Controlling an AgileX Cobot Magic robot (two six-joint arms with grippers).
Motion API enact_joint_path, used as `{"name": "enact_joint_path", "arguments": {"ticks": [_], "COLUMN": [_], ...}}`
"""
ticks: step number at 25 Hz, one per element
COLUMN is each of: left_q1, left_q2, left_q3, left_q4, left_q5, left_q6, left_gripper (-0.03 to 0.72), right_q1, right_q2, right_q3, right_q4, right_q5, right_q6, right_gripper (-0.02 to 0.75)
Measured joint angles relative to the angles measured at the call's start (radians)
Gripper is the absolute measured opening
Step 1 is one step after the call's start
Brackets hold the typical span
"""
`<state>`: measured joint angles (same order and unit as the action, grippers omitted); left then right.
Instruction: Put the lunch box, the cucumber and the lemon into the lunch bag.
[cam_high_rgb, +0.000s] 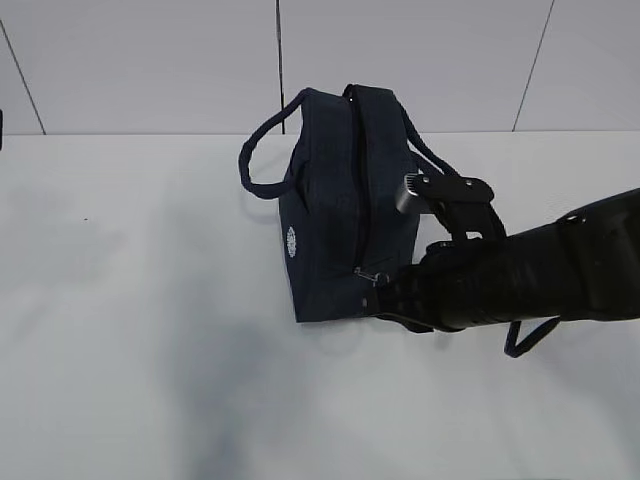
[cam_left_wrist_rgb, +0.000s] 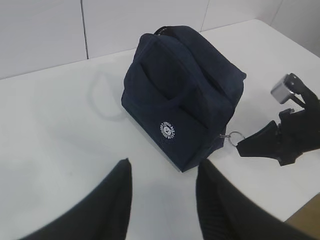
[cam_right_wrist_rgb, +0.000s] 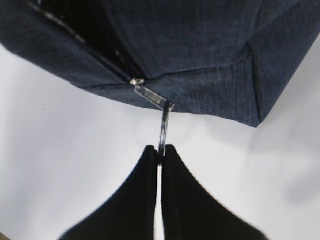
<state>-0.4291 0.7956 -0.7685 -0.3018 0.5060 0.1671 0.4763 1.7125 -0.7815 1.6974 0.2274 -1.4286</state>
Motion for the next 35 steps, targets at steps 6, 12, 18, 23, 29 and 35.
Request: {"name": "enact_joint_path", "arguments": {"ticks": [6,12,18,23,29,35], "left_q1": [0.0,0.0,0.0,0.0,0.0,0.0], "left_q2": [0.0,0.0,0.0,0.0,0.0,0.0], "left_q3": [0.0,0.0,0.0,0.0,0.0,0.0], "left_q4": [0.0,0.0,0.0,-0.001,-0.001,-0.002], "left_q5": [0.0,0.0,0.0,0.0,0.0,0.0], "left_q6": [0.0,0.0,0.0,0.0,0.0,0.0], "left_gripper": [0.308,0.308,0.308,0.308,0.308,0.308], "right_q1": [0.0,0.0,0.0,0.0,0.0,0.0], "right_q2": [-0.052,-0.108,-0.153,-0.198,-0.212,-0.201], "right_q3": [0.016,0.016,0.018,0.018,0.024,0.024], "right_q4": [-0.013,-0.019,-0.022,-0.029,-0.031,-0.032], "right_q5": [0.006,0.017,0.017,0.017,0.009,0.037], "right_q6": [0.0,0.0,0.0,0.0,0.0,0.0], "right_gripper": [0.001,0.001,0.001,0.001,0.001,0.003]}}
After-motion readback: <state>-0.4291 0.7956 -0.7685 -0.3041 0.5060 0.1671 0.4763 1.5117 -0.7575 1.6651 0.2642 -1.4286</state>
